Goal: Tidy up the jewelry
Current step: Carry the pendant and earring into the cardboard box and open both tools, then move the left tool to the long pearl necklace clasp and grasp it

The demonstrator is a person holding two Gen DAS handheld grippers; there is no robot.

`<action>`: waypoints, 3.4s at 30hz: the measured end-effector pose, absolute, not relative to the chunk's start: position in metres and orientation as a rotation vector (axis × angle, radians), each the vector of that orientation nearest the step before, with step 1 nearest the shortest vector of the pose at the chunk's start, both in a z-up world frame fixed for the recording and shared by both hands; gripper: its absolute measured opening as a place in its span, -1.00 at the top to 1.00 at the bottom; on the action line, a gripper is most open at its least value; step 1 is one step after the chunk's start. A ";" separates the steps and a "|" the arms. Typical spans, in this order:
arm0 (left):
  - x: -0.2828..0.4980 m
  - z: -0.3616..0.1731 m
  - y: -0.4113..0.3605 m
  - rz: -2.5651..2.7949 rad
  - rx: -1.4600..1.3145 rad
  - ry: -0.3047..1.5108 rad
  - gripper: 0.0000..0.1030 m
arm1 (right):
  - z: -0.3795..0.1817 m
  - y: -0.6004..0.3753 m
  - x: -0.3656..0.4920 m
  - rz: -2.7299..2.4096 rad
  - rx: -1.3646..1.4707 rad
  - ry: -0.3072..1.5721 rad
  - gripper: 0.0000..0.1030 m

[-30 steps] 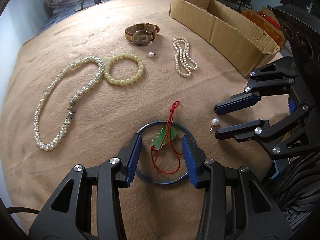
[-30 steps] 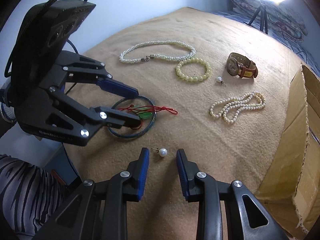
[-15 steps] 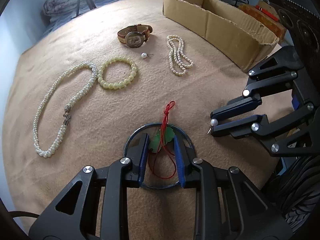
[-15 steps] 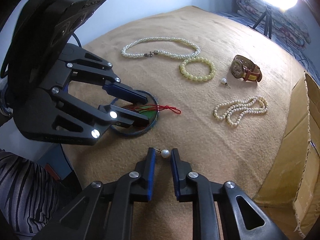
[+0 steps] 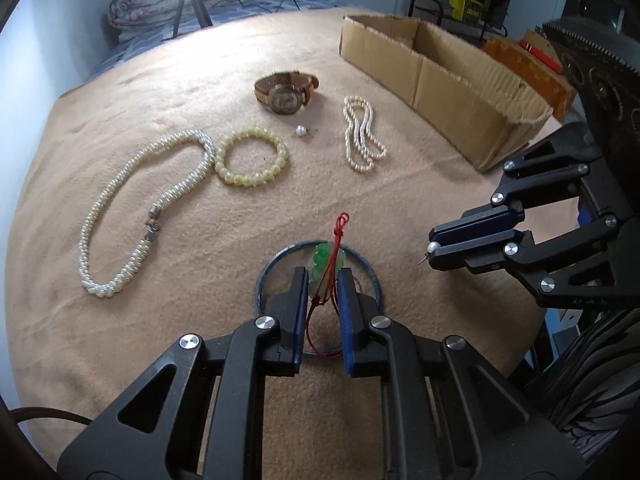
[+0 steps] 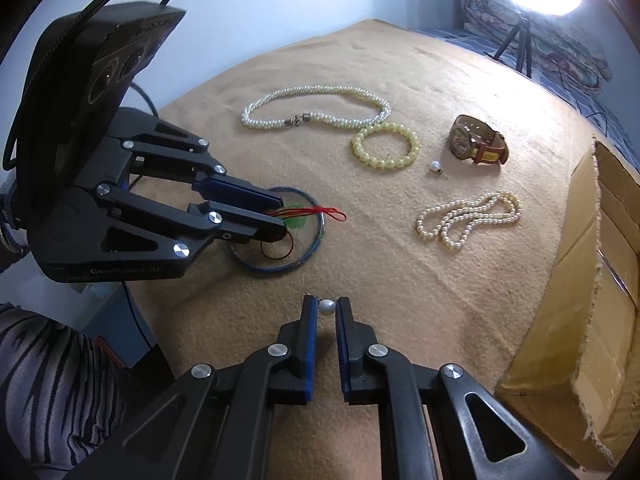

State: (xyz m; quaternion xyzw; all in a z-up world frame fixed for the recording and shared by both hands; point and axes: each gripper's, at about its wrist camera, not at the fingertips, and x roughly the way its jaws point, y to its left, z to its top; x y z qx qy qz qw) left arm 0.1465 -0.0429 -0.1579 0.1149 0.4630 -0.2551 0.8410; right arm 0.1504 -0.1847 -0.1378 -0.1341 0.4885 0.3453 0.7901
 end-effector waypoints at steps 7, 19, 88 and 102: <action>0.142 -0.131 -0.039 -0.536 0.217 0.931 0.75 | -0.124 -0.195 0.144 0.731 -0.251 1.009 0.87; 0.146 -0.078 -0.054 -0.568 0.181 0.831 0.75 | -0.079 -0.231 0.128 0.686 -0.200 0.905 0.86; 0.251 -0.125 -0.290 -0.668 0.319 0.971 0.43 | -0.102 -0.396 0.196 0.291 -0.120 0.951 0.43; 0.230 -0.079 -0.258 -0.644 0.276 0.894 0.38 | -0.060 -0.389 0.171 0.276 -0.128 0.864 -0.01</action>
